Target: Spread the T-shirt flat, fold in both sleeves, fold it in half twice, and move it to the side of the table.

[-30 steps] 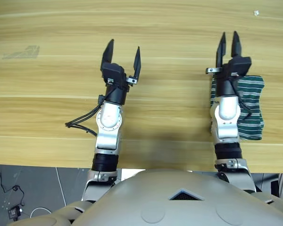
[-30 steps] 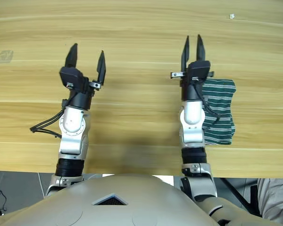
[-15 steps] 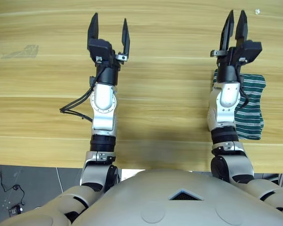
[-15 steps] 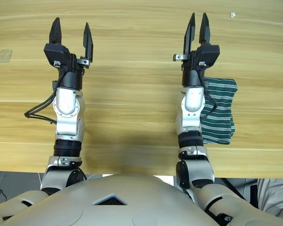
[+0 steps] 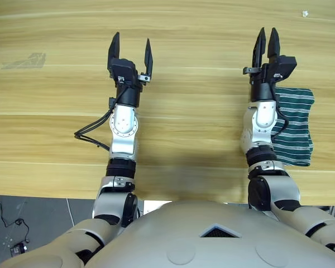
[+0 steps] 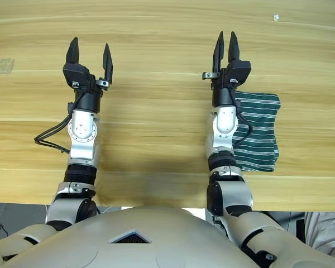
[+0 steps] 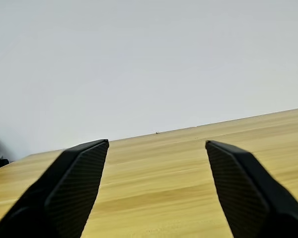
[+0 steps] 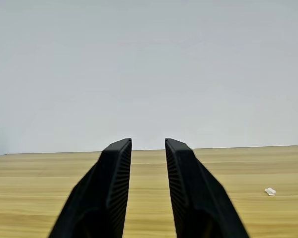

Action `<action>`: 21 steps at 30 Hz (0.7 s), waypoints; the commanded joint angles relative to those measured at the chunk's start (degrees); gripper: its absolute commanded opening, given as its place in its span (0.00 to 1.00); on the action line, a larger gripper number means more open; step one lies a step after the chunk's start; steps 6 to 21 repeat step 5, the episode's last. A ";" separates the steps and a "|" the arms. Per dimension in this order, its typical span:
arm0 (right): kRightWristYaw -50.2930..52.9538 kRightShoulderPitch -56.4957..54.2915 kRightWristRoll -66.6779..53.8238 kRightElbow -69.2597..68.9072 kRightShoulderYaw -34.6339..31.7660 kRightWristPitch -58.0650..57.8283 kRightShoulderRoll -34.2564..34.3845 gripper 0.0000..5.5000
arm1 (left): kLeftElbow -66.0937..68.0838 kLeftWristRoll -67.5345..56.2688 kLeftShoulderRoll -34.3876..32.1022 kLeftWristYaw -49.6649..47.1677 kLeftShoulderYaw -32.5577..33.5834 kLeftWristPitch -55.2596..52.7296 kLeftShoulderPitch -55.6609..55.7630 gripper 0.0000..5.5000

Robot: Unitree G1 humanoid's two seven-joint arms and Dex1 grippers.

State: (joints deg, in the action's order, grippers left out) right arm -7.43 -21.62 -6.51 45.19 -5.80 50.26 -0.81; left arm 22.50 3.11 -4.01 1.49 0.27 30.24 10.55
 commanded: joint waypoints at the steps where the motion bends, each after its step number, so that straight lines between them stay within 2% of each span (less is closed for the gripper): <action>1: -0.67 -1.71 0.04 2.51 -0.38 1.40 0.07 0.23 | 1.79 -0.24 0.06 -0.30 0.49 0.76 2.15 0.66; 21: -0.71 -1.73 0.66 3.23 -0.37 2.79 -0.09 0.23 | 2.30 -0.03 0.20 -0.67 0.60 1.36 2.37 0.66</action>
